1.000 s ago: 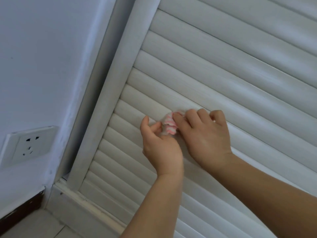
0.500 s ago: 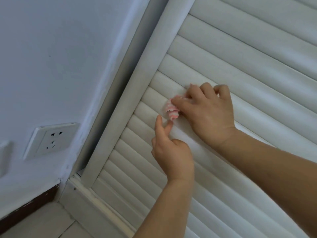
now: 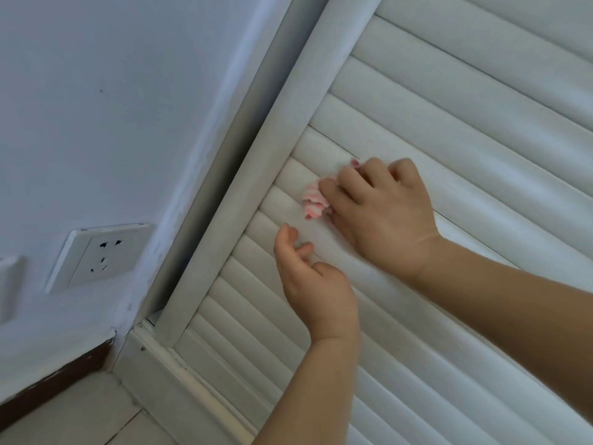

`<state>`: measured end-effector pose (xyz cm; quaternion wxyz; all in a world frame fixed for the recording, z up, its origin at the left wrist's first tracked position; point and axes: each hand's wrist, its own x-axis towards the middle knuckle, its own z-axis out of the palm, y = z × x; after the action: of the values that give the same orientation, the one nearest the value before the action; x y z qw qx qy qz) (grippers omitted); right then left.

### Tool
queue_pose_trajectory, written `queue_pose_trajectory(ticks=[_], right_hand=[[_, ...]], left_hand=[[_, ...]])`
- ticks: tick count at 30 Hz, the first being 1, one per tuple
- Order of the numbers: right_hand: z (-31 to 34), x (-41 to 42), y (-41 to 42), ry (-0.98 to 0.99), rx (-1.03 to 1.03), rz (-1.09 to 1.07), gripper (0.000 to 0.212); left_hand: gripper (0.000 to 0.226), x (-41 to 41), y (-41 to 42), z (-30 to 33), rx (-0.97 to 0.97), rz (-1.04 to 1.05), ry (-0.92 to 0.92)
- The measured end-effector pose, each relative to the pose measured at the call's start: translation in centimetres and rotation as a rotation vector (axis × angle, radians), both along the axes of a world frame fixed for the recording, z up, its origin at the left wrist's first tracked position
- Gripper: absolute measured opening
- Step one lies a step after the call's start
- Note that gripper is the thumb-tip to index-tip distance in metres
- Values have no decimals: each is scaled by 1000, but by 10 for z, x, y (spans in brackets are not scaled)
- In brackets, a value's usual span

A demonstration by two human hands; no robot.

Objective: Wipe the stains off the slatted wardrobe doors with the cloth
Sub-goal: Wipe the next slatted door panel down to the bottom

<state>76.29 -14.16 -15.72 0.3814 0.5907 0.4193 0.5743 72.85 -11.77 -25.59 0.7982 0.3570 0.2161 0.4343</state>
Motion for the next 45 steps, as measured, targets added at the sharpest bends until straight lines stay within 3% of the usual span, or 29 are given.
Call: queue_pose_trajectory(ticks=[6,12,15,20,25,32,35,39,45], right_hand=[[-7,-11,-17,23,75,-31,7],[-8,3,48,50,158,-72,16],[-8,8,66,102,155,-83,4],[-6,-1,28,143,138,-62,6],[-13,-17,-9,179,216,-44,26],[-7,8,51,152,235,-44,11],[-2,17,55,195,236,-5,12],[-9,15,37,211,201,64,15],[-40,2,-4,238,22,37,19]], left_hand=[[61,3,8,-9,-7,2,38],[61,2,12,-16,43,-36,77],[61,2,14,-18,46,-44,71],[69,2,18,-20,131,-10,70],[65,2,16,-20,127,15,91],[63,5,17,-24,92,7,100],[56,6,26,-25,2,-43,38],[26,7,46,-21,-361,-17,-125],[30,8,54,-30,-344,13,-110]])
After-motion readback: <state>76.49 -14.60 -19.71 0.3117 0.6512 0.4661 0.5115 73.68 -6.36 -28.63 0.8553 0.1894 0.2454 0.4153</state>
